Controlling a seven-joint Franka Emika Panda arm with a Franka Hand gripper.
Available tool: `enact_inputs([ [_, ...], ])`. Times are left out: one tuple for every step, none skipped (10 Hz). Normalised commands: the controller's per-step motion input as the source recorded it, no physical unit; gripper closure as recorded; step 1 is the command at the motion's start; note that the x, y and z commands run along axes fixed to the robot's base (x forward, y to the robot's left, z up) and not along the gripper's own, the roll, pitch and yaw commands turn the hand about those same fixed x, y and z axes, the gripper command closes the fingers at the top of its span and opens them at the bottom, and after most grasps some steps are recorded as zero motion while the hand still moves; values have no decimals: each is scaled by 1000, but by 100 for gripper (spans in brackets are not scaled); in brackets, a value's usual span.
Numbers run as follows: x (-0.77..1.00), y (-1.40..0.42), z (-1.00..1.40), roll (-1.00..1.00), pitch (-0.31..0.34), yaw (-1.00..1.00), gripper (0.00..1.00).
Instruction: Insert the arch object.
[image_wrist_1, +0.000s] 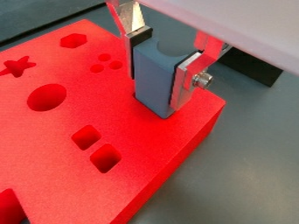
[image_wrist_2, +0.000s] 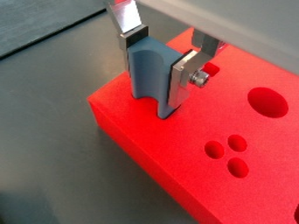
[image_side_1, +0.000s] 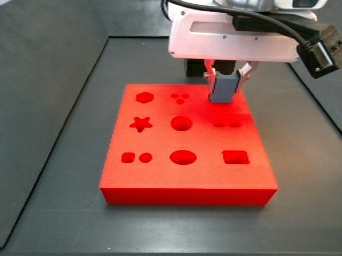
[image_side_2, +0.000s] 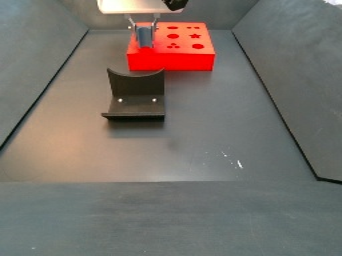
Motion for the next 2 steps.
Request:
enact_inputs([
  [0, 69, -86, -19, -23, 0, 100],
  [0, 0, 0, 0, 0, 0, 100],
])
